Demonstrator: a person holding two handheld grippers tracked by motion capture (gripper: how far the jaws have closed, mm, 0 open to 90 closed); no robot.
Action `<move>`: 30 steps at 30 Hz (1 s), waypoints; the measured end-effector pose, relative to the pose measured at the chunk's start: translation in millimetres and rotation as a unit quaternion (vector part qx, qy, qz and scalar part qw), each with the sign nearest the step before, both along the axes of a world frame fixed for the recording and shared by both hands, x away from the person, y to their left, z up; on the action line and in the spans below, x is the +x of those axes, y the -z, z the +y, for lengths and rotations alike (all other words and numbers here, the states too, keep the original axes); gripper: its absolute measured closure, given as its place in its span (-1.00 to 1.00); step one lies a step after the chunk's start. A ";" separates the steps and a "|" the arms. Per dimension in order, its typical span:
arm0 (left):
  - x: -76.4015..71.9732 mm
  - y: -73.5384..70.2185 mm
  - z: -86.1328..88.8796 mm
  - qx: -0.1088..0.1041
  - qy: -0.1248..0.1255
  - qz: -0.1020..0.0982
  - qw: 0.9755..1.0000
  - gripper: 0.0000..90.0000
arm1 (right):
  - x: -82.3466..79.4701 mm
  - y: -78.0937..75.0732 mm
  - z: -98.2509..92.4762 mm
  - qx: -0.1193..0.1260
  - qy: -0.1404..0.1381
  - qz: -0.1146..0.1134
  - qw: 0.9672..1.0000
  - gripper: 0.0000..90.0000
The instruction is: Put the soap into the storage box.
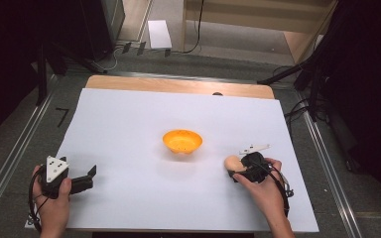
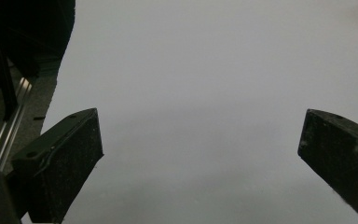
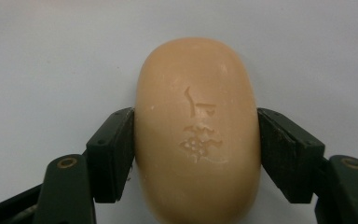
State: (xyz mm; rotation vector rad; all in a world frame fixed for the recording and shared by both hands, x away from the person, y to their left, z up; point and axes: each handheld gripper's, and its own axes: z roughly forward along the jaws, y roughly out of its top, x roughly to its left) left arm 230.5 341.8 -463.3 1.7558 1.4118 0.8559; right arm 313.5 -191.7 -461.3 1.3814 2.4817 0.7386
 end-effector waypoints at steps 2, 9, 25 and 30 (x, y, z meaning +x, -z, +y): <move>0.0 0.0 0.0 0.000 0.000 0.000 1.000 -1.00 | 1.4 0.0 -0.7 -0.001 -0.005 0.001 1.000 -0.27; -0.1 0.0 -0.1 0.000 0.000 0.000 1.000 -1.00 | 1.7 0.2 -0.7 -0.009 -0.017 -0.003 1.000 -0.27; 0.1 -0.1 0.0 0.001 -0.001 0.001 1.000 -1.00 | 3.7 0.2 2.2 -0.030 -0.057 -0.014 0.998 -0.26; 0.0 0.0 0.0 0.000 -0.001 0.000 1.000 -1.00 | 3.5 -1.6 5.0 -0.040 -0.090 -0.024 0.995 -0.26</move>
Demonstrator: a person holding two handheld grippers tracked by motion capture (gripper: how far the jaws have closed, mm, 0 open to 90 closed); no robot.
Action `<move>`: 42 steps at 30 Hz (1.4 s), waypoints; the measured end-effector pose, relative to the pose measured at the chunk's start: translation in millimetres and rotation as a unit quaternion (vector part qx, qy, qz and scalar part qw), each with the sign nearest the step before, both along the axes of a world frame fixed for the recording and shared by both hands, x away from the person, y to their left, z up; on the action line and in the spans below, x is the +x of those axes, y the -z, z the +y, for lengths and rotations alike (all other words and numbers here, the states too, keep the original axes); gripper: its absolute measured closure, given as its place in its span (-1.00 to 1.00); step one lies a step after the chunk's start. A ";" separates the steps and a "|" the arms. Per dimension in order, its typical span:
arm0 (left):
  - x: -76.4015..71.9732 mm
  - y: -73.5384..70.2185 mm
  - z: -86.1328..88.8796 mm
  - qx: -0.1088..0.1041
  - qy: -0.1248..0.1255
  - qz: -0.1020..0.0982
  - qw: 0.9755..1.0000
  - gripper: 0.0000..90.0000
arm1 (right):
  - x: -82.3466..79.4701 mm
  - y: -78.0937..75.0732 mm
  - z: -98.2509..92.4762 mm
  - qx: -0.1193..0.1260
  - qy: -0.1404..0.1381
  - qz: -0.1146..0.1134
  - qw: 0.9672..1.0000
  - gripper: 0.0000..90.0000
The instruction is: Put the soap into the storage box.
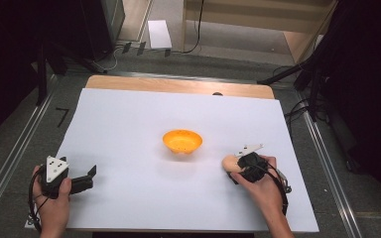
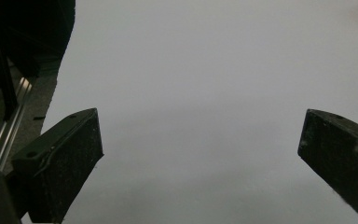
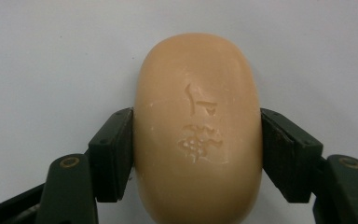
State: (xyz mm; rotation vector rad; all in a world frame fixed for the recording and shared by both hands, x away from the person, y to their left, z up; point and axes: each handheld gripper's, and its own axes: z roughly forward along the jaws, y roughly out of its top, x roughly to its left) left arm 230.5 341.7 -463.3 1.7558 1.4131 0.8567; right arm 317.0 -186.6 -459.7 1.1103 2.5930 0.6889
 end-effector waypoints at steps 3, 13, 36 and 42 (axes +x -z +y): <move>0.0 -0.1 0.0 0.001 0.000 0.001 1.000 -1.00 | 1.5 -2.8 1.2 -0.011 -0.010 0.001 1.000 -0.26; 0.0 0.1 -0.1 0.000 0.001 -0.001 1.000 -1.00 | 19.0 -27.7 0.8 0.004 -0.062 -0.006 0.998 -0.26; 0.8 0.2 -1.0 0.005 0.003 0.004 1.000 -1.00 | 55.7 -54.6 25.4 0.011 -0.162 -0.022 0.986 -0.26; 1.0 0.1 -0.5 0.004 0.005 0.006 1.000 -1.00 | 64.0 -57.2 32.0 0.020 -0.164 -0.025 0.986 -0.26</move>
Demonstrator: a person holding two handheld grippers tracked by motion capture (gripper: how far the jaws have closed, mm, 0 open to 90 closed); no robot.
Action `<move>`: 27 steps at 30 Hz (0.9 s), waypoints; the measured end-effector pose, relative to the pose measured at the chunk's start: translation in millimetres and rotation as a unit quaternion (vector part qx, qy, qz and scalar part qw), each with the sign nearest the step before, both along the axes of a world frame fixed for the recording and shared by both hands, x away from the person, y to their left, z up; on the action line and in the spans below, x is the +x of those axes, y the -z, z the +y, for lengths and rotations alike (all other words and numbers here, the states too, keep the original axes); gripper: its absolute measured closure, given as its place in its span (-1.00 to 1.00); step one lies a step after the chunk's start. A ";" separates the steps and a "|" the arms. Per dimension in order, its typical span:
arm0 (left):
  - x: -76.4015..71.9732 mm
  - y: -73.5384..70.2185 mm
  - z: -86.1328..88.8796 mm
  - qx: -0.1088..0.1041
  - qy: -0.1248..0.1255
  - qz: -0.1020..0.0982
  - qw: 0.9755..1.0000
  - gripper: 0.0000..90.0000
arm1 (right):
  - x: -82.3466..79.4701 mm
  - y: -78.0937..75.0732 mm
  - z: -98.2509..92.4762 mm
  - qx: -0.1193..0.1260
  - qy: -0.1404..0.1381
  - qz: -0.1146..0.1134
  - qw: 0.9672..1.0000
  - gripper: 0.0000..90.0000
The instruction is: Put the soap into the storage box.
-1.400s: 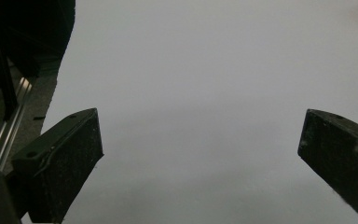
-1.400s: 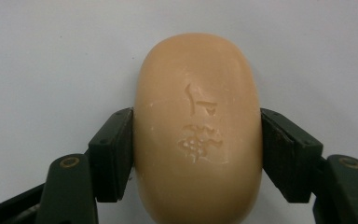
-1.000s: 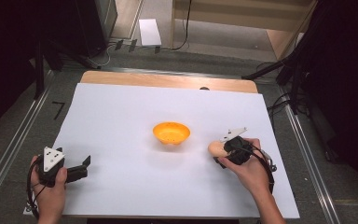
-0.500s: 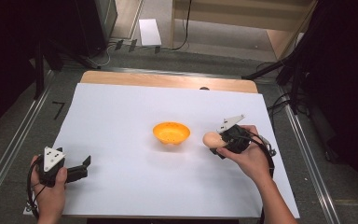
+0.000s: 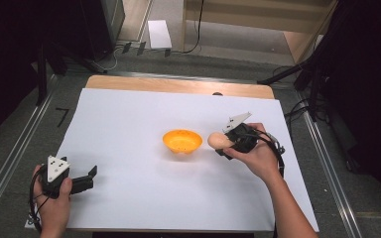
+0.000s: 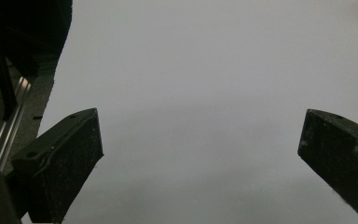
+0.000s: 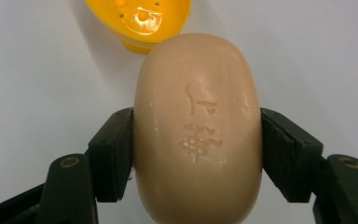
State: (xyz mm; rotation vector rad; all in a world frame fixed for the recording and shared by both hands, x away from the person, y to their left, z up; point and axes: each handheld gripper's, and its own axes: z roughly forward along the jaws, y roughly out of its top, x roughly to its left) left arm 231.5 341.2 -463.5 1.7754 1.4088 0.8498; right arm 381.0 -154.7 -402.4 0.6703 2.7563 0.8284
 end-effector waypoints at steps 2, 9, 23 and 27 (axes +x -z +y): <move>0.0 0.0 0.0 0.000 0.000 0.000 1.000 -1.00 | 1.3 -0.6 1.4 -0.002 -0.003 0.000 1.000 -0.26; 0.1 0.1 0.0 -0.001 -0.001 0.000 1.000 -1.00 | 9.8 -7.5 15.1 -0.007 -0.024 0.004 1.000 -0.26; 0.2 0.1 -0.2 0.000 0.001 0.001 1.000 -1.00 | 20.1 -16.4 37.7 -0.011 -0.084 -0.005 0.996 -0.26; 0.2 0.1 -0.2 0.001 0.001 0.001 1.000 -1.00 | 20.8 -19.6 44.2 -0.007 -0.089 -0.009 0.996 -0.26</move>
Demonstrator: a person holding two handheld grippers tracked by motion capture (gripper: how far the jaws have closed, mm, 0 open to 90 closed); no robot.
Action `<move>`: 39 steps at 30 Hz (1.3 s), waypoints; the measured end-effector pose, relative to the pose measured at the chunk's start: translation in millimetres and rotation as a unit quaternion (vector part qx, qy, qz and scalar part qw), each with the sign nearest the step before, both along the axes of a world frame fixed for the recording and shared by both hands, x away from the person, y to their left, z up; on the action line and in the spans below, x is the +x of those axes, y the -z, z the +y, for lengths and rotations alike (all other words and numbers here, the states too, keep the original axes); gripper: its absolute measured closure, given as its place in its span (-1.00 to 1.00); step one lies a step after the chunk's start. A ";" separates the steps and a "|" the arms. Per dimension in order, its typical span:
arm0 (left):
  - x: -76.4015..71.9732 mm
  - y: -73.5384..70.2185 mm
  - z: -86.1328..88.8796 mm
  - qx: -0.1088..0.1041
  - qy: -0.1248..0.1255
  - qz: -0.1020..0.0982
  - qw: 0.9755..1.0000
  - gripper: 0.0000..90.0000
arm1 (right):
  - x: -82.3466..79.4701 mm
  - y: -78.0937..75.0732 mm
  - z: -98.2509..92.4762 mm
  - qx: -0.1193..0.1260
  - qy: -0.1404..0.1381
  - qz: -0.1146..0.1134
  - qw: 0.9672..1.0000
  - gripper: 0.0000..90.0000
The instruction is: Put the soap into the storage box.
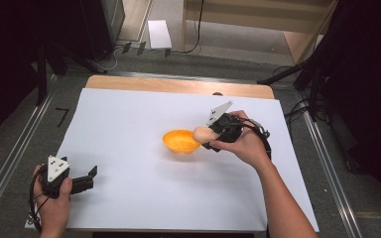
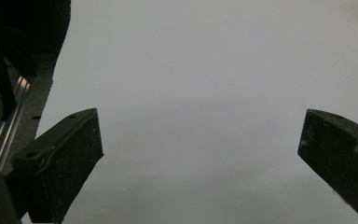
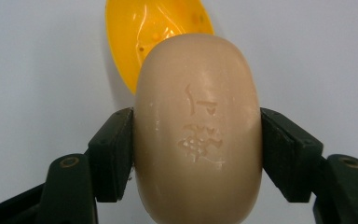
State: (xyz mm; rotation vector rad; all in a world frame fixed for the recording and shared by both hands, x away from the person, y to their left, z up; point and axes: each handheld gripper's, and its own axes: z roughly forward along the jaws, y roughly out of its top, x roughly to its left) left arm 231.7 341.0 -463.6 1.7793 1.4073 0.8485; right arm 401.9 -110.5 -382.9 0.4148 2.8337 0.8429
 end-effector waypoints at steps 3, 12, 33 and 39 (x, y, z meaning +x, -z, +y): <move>0.0 0.0 -0.1 0.000 0.000 0.000 1.000 -1.00 | 1.4 -2.5 7.7 0.001 -0.008 -0.001 1.000 -0.26; -0.2 -0.2 0.1 0.000 0.000 0.000 1.000 -1.00 | 4.4 -3.6 26.8 -0.014 -0.030 -0.004 0.999 -0.26; -0.6 -0.1 1.1 -0.008 -0.002 -0.005 1.000 -1.00 | 12.8 2.2 62.2 -0.042 -0.056 0.010 0.998 -0.26; -0.6 0.0 1.1 -0.008 -0.002 -0.005 1.000 -1.00 | 15.3 5.3 70.2 -0.053 -0.065 0.020 0.996 -0.26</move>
